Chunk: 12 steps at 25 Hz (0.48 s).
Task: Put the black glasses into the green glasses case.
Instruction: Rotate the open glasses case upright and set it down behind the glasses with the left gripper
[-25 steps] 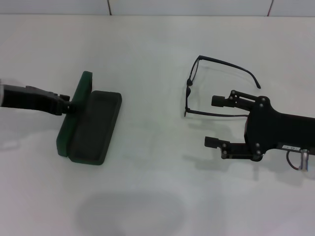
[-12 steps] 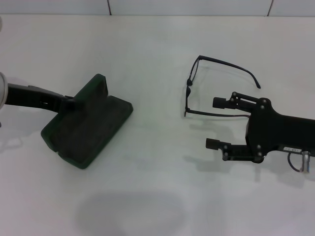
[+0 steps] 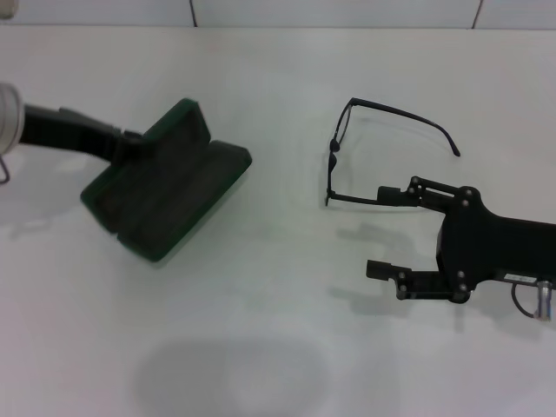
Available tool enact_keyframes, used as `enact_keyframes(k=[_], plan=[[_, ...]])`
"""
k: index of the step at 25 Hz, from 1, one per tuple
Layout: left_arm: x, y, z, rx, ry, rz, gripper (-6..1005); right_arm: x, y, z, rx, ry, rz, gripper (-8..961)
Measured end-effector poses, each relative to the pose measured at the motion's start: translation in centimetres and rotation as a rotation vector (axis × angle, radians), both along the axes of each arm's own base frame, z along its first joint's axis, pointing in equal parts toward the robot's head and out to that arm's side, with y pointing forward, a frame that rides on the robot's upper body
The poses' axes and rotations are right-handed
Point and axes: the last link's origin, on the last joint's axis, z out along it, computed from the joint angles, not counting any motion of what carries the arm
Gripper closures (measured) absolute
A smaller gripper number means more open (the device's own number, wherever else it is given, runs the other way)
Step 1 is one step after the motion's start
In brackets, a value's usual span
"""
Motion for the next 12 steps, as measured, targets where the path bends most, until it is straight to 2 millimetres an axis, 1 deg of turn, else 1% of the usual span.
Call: enact_keyframes(k=[5,9,12], plan=[[2.8,2.0,-0.4,-0.033,0.055,-0.190,800,0.1,-0.2,0.0,-0.001,0.001,-0.003,143],[5.3,3.8,-1.9,-0.099,0.114,-0.383,798,0.3,-0.5,-0.1,-0.006,0.003,-0.006,143],[6.6,4.5,-3.2,-0.155,0.204,-0.523,796,0.5,-0.8,-0.1,-0.010,0.009,-0.013,143]])
